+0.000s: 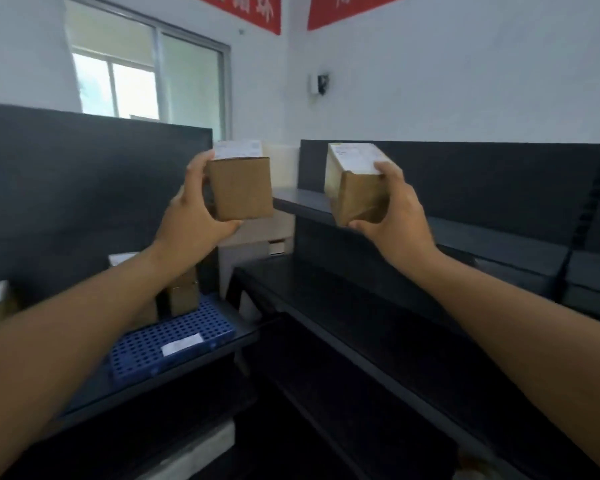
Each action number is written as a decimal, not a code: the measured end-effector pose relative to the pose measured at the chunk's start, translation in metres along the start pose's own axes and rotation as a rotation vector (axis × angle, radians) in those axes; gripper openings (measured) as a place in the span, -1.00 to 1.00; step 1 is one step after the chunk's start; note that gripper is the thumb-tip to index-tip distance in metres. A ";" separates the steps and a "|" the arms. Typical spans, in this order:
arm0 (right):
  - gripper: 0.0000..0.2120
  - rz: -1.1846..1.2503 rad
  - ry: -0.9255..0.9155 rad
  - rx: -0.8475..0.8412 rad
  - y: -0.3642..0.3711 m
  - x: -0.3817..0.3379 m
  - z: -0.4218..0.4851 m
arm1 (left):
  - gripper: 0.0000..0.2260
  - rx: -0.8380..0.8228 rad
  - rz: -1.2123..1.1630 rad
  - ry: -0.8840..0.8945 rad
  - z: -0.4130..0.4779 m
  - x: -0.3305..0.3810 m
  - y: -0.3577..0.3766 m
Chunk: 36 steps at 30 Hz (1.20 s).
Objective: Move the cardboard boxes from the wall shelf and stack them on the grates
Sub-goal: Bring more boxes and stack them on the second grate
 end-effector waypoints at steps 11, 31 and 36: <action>-0.10 0.280 0.051 -0.216 0.242 -0.003 -0.036 | -0.01 0.007 0.218 -0.359 -0.106 -0.181 -0.079; -0.09 0.405 0.177 -0.561 0.478 0.136 -0.126 | -0.01 -0.146 0.491 -0.765 -0.233 -0.333 0.064; -0.10 0.386 0.179 -0.622 0.506 0.147 -0.140 | -0.02 -0.120 0.492 -0.813 -0.244 -0.349 0.079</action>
Point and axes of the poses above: each hand's wrist, its own z-axis towards the middle knuckle, its own y-axis out of the palm, x = y × z, the point moved 7 cm from there along z, towards the middle knuckle, and after that the axes turned 8 degrees about z, right-handed, at the moved point
